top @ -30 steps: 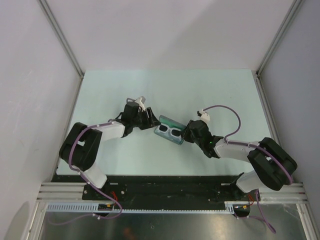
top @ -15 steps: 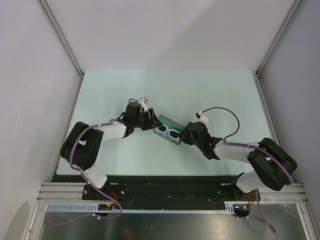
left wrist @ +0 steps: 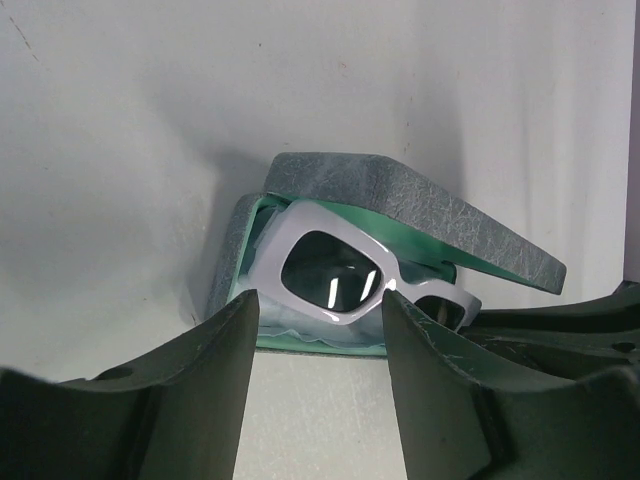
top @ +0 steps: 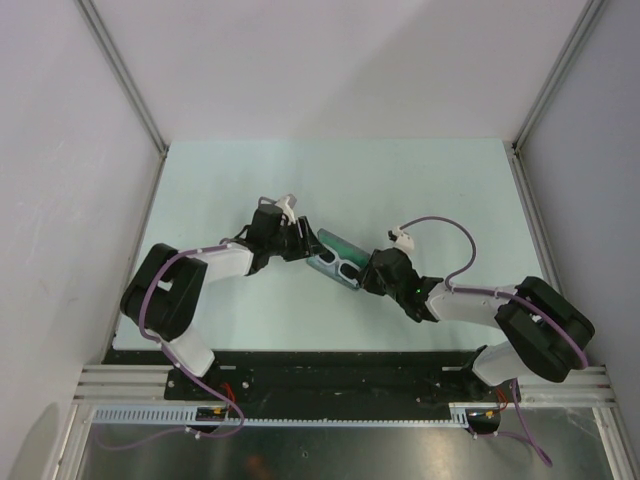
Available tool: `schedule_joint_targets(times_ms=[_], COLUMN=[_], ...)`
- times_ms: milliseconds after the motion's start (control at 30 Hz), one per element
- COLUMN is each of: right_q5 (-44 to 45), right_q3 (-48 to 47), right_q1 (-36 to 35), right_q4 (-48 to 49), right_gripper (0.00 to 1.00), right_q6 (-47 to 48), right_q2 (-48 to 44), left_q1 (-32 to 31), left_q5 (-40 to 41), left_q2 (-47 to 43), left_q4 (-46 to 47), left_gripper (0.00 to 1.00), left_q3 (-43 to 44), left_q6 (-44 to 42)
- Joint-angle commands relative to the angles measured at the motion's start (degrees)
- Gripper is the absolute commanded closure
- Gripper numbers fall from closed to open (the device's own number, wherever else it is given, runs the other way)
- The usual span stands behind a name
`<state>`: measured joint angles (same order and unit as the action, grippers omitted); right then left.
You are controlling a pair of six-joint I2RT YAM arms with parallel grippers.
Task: Organize the sunglasses
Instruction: Adjust the sunglasses in the sunglasses case.
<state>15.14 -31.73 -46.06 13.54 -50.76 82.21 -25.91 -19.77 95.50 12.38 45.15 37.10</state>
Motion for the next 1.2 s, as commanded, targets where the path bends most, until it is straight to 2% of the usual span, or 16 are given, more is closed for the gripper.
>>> schedule_joint_targets(times_ms=[0, 233, 467, 633, 933, 1067, 1167], right_q5=[3.14, 3.5, 2.97, 4.02, 7.28, 3.86, -1.93], right_q3=[0.17, 0.0, -0.88, -0.97, -3.16, -4.66, -7.81], right_q1=[-0.61, -1.05, -1.05, -1.57, -1.92, -1.4, 2.46], right_q4=[-2.81, -0.18, -0.18, -1.06, -7.12, -9.06, -9.93], right_gripper=[0.71, 0.68, 0.69, 0.59, 0.59, 0.55, 0.48], right_q6=[-0.21, 4.26, 5.85, 6.81, 10.77, 15.86, 21.13], right_q2=[-1.09, -1.26, -3.02, -5.92, -13.56, -20.59, -22.8], left_q1=[-0.54, -0.54, -0.63, -0.54, -0.63, -0.54, -0.37], left_q5=[-0.62, -0.88, -0.97, -0.36, 3.06, 8.25, 11.85], left_q2=[-0.58, -0.93, -1.81, -3.48, -10.33, -16.13, -19.12], left_q4=[1.33, 1.42, 1.33, 1.33, -0.77, -3.15, -6.48], left_gripper=[0.42, 0.42, 0.42, 0.4, 0.39, 0.36, 0.32], left_q3=[1.17, 1.0, 0.91, 0.56, -0.4, -2.08, -1.29], left_q6=[-0.1, -0.28, -0.54, -0.98, -3.0, -4.49, -5.11])
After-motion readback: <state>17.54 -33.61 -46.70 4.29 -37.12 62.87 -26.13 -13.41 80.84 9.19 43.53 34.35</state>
